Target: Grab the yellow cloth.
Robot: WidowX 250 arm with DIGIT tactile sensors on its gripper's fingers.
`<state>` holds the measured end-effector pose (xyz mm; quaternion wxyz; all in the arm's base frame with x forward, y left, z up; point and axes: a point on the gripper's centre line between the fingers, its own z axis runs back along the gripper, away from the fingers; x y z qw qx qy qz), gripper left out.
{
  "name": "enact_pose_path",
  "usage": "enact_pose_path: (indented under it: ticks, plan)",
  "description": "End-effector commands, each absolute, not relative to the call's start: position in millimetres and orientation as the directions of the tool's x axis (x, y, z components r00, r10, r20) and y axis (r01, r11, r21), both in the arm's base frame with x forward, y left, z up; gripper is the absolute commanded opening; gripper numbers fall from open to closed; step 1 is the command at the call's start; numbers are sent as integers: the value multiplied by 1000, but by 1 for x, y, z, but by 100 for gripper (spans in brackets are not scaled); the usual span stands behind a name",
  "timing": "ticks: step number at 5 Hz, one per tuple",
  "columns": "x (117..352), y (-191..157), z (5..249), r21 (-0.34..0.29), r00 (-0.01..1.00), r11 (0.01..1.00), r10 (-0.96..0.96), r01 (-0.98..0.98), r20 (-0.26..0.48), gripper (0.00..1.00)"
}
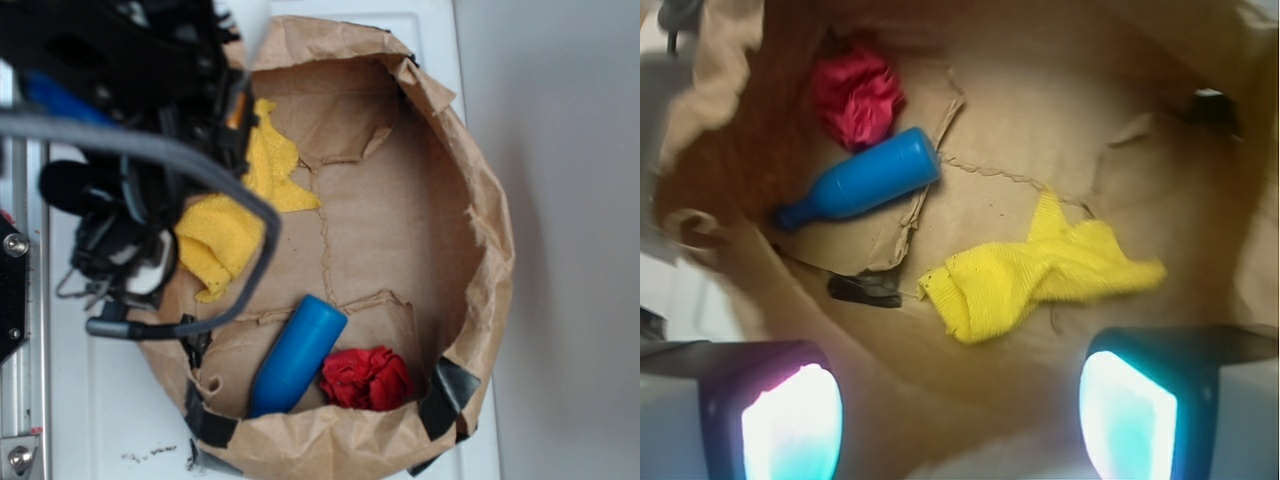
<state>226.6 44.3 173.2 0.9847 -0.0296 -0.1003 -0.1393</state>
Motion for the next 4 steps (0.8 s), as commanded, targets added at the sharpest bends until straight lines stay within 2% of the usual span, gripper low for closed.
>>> enact_pose_path:
  ticks: [1,2,4]
  plan:
    - [230,41,133,-80,947,950,-289,302,141,100]
    - [220,47,116,-117,967,963,-232,243,101,100]
    - [220,47,116,-117,967,963,-232,243,101,100]
